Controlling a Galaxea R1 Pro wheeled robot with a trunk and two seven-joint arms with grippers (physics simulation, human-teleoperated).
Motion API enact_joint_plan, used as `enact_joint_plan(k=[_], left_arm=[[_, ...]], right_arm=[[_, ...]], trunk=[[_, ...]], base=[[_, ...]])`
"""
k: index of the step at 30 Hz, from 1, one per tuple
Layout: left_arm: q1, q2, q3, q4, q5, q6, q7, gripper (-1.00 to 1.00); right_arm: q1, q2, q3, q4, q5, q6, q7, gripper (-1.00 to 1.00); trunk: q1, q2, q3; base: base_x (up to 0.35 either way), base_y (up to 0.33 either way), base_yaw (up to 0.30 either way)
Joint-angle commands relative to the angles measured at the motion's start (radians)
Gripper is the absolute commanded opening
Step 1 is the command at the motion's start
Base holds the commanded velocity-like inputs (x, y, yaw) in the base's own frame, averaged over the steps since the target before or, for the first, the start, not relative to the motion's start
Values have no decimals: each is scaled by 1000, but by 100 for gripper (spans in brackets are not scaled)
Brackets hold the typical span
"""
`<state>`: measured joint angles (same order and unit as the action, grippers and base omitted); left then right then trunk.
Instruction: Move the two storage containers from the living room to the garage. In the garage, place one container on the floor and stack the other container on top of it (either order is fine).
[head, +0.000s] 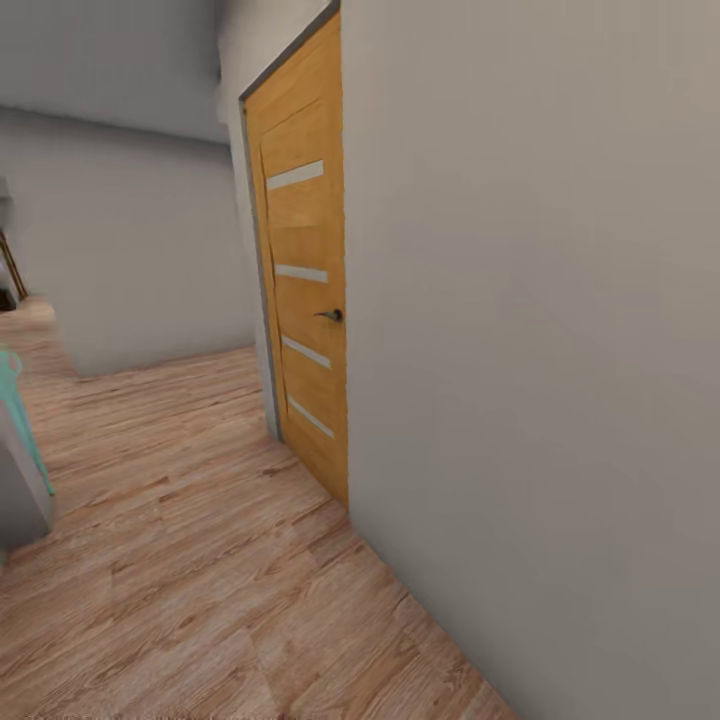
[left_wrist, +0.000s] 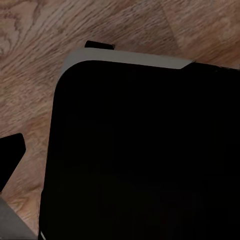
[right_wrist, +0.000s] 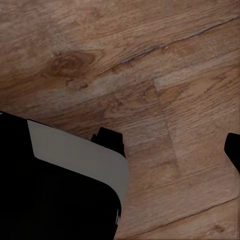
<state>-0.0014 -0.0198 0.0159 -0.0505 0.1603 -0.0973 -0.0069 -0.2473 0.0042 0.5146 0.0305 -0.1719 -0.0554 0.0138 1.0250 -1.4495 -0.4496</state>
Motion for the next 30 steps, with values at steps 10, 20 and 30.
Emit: enact_joint_plan(k=[10, 20, 30], left_arm=[[0, 0, 1, 0, 7, -2, -1, 100], [0, -1, 1, 0, 7, -2, -1, 100], [0, -3, 1, 0, 7, -22, -1, 100]], right_arm=[[33, 2, 8, 3, -10, -18, 4, 100], [96, -1, 7, 3, -19, -58, 5, 100], [97, 0, 7, 3, -20, -58, 5, 100]], trunk=[[0, -1, -1], [0, -1, -1], [0, -1, -1]], base=[[0, 0, 298], [0, 0, 289], [0, 0, 274]])
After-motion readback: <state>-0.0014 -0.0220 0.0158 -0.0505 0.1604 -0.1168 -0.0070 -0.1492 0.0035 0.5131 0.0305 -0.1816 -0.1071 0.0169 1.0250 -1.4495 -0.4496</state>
